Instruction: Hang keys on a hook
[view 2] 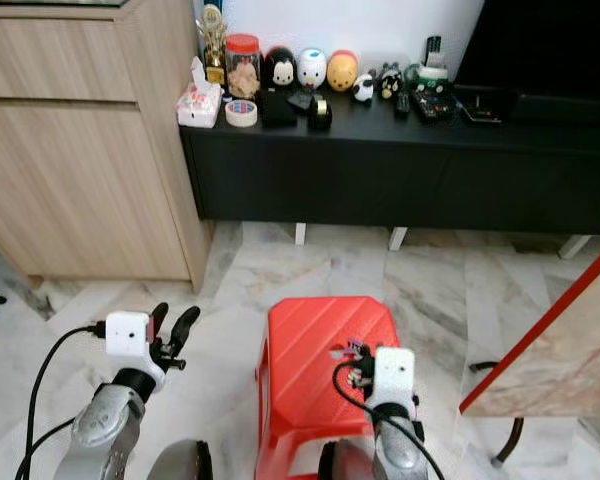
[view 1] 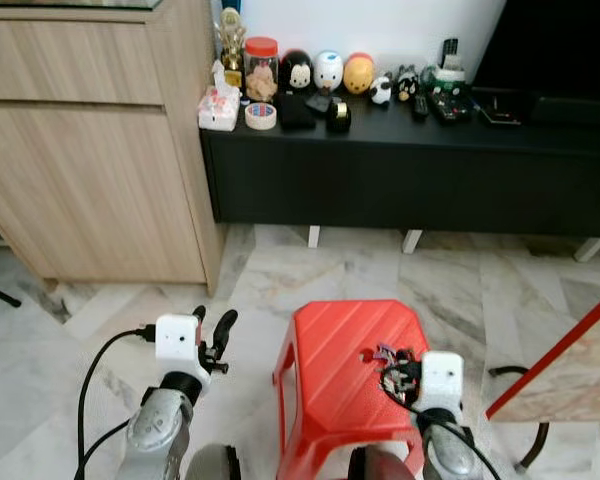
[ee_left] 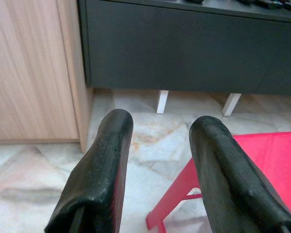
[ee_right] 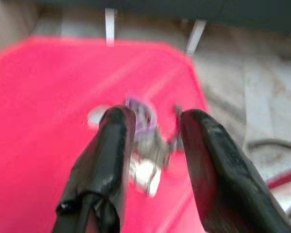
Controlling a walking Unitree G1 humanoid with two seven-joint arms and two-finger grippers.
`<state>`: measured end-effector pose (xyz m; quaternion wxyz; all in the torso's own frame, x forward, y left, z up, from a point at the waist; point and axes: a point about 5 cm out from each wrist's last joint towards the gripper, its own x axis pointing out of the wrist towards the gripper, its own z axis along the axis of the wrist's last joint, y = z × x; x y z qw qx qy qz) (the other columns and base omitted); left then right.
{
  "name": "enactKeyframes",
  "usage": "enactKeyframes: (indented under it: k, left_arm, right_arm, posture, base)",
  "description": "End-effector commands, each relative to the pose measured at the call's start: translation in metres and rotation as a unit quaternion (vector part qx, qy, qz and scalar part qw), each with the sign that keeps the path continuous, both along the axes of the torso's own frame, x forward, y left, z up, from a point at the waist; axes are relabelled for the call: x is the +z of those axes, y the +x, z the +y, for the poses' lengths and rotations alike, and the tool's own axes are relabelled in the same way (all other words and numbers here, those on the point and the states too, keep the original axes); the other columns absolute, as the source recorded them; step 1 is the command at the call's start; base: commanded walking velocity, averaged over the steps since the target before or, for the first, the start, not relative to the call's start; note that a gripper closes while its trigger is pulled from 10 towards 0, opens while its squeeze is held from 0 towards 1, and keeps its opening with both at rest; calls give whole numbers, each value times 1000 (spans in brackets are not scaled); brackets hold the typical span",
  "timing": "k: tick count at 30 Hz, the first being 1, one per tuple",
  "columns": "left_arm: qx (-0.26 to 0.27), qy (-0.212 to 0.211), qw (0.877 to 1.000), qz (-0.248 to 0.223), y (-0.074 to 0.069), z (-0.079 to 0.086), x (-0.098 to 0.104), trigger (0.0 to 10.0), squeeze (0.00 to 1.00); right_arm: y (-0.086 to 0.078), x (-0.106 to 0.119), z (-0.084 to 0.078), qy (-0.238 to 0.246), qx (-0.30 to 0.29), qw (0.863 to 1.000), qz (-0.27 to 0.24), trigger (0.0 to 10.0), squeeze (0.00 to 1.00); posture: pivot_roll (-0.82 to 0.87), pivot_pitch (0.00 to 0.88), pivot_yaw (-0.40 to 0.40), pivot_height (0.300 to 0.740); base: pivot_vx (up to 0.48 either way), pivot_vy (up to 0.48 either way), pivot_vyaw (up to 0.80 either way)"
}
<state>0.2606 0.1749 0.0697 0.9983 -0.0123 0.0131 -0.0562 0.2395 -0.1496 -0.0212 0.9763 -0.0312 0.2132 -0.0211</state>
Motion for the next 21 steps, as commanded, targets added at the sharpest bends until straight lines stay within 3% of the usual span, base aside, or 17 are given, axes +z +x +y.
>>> enactKeyframes:
  k: [1,13,19,21]
  left_arm:
    - [-3,0,1000,6,-1,-1,-3,10000,0]
    - [2,0,1000,5,-2,1,-3,10000,0]
    - [3,0,1000,2,-1,2,-2,10000,0]
    - [3,0,1000,2,-1,2,-1,10000,0]
  right_arm:
    - [-3,-8,-5,-9,0,1000,30,10000,0]
    - [0,-9,-4,-25,17,999,38,10000,0]
    - [0,-7,0,-18,22,999,25,10000,0]
    - [0,-7,0,-13,20,999,24,10000,0]
  posture:
    - [69,68,-81,616]
    - [73,74,-80,616]
    - [70,75,-79,616]
    - [70,76,-80,616]
  base:
    - [0,0,0]
    - [0,0,0]
    - [0,0,729]
    - [0,0,0]
